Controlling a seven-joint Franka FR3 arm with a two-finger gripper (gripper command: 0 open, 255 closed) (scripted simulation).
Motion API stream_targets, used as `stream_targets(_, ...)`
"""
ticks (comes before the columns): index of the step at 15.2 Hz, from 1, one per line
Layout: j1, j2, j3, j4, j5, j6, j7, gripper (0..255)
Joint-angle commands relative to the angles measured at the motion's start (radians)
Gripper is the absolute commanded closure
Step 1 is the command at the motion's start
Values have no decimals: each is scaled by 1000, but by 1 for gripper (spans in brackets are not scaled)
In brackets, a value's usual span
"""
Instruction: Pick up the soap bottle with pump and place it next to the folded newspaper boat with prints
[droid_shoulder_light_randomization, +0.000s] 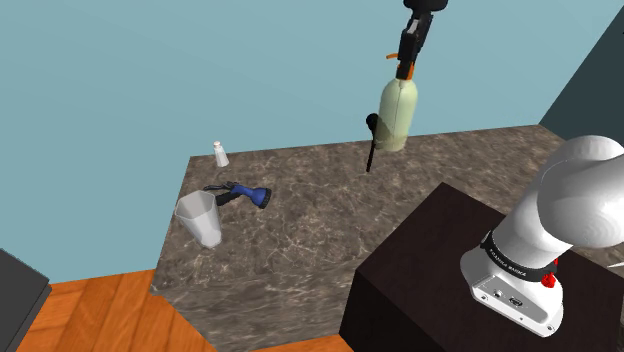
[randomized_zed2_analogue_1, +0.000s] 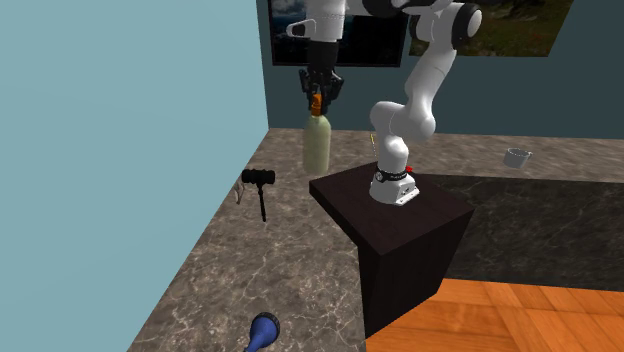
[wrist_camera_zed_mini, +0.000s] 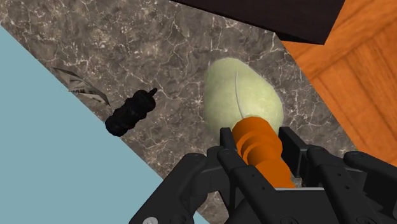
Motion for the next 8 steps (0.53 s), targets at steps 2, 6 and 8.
stream_targets(2, -24, 36, -60, 34, -31, 7, -72, 255)
stream_targets(6, -52, 95, -136, 81, -63, 26, -165, 255)
stream_targets(8, -64, 130, -174, 111, -75, 35, -211, 255)
